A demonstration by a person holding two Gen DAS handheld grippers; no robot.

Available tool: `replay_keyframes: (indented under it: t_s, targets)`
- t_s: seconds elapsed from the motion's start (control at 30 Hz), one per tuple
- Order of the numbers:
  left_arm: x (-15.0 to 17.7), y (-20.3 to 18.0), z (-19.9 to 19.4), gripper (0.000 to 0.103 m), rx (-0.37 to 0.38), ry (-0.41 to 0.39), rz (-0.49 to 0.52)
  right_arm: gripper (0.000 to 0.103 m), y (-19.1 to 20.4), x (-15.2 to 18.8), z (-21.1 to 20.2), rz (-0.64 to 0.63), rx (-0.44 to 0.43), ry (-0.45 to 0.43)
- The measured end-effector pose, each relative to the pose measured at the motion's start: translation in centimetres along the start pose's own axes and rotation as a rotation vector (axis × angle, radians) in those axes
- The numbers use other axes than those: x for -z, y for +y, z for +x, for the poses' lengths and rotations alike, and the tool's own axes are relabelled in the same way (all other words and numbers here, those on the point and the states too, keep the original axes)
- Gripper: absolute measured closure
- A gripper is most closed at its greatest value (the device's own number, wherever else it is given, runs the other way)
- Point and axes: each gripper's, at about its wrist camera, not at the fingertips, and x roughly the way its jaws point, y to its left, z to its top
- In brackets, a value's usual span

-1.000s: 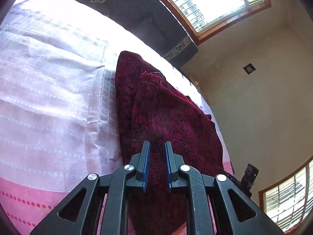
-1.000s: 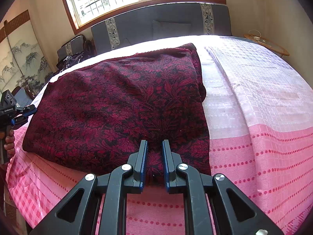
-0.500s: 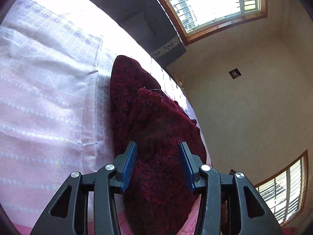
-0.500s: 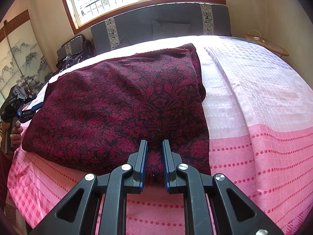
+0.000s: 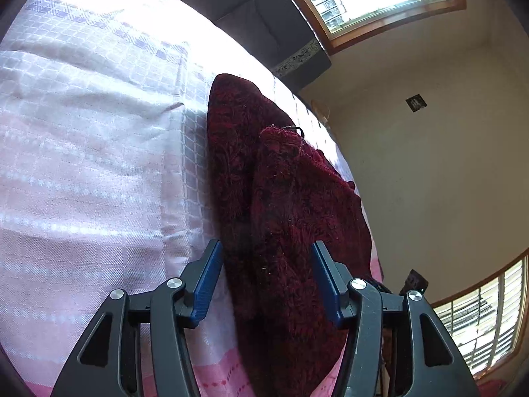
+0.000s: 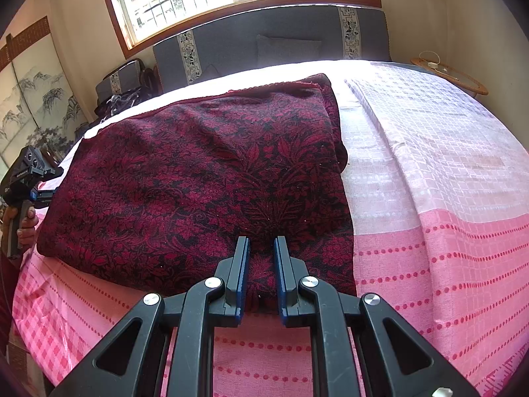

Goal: Fold small clothes

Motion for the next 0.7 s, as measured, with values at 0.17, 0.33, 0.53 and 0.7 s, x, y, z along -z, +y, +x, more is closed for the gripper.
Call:
replay_keyframes:
  t_s: [0.17, 0.33, 0.53, 0.7]
  targets:
    - [-0.9, -0.7, 1.5, 0.038, 0.028, 0.04, 0.042, 0.091, 0.0, 0.1, -0.1, 0.008, -0.004, -0.001]
    - [0.1, -0.7, 1.1, 0.038, 0.059, -0.054, 0.101, 0.09, -0.1, 0.1, -0.2, 0.014, -0.004, -0.003]
    - [0.4, 0.1, 0.0, 0.051, 0.078, -0.088, 0.071, 0.09, -0.1, 0.2, -0.2, 0.018, -0.007, -0.003]
    - [0.0, 2.2, -1.1, 0.051, 0.158, -0.103, -0.029, 0.09, -0.1, 0.2, -0.3, 0.019, -0.009, -0.004]
